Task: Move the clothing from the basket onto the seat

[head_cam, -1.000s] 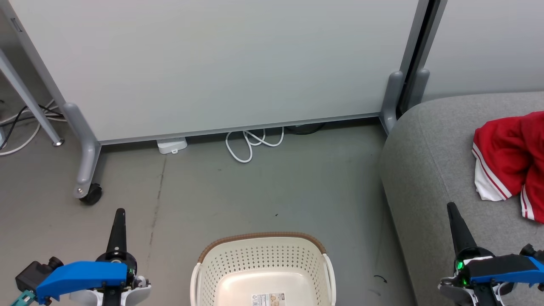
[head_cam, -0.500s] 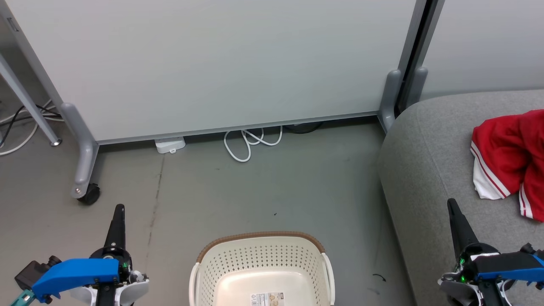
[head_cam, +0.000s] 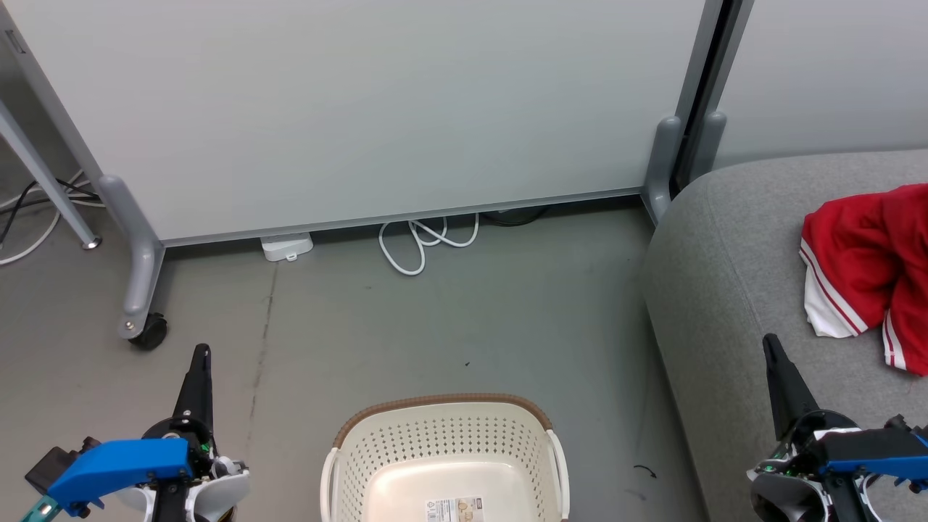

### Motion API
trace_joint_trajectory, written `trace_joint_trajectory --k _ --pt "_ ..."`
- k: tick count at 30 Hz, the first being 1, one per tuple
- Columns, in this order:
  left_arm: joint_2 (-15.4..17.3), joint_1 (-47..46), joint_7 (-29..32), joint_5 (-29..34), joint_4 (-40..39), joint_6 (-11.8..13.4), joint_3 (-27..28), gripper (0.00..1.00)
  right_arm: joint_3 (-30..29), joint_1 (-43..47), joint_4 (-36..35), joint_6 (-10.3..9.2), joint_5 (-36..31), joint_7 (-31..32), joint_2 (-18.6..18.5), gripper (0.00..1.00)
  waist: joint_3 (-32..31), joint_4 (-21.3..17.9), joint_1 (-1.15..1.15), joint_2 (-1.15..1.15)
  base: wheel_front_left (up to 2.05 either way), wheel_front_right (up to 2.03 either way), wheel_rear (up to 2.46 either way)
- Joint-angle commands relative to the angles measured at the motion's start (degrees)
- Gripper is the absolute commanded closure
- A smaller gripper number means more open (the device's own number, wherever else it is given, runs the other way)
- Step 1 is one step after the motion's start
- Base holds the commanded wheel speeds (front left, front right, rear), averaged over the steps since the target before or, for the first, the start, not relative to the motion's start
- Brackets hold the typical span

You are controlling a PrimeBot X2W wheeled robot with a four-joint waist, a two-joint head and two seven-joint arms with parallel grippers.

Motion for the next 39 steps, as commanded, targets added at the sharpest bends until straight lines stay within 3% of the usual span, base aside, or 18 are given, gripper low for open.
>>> trace_joint_trajectory --k 1,12,39 --pt "-0.1 -1.1 0.4 -1.4 -0.4 -0.5 0.3 1.0 -0.2 -0.9 -0.3 0.04 1.5 0.4 -0.3 1.0 0.0 0.0 0.0 0.0 0.0 0.0 0.0" --pt "-0.1 -1.4 1.5 -5.8 -0.3 -0.6 0.7 1.0 -0.3 -1.2 -0.3 0.04 5.9 1.5 -0.4 1.0 0.2 -0.3 0.0 0.0 0.0 0.0 0.0" --pt "-0.1 -1.3 1.5 -5.7 -0.3 -0.6 0.7 1.0 -0.3 -1.1 -0.2 0.04 5.8 1.6 -0.3 1.0 0.2 -0.3 0.0 0.0 0.0 0.0 0.0"
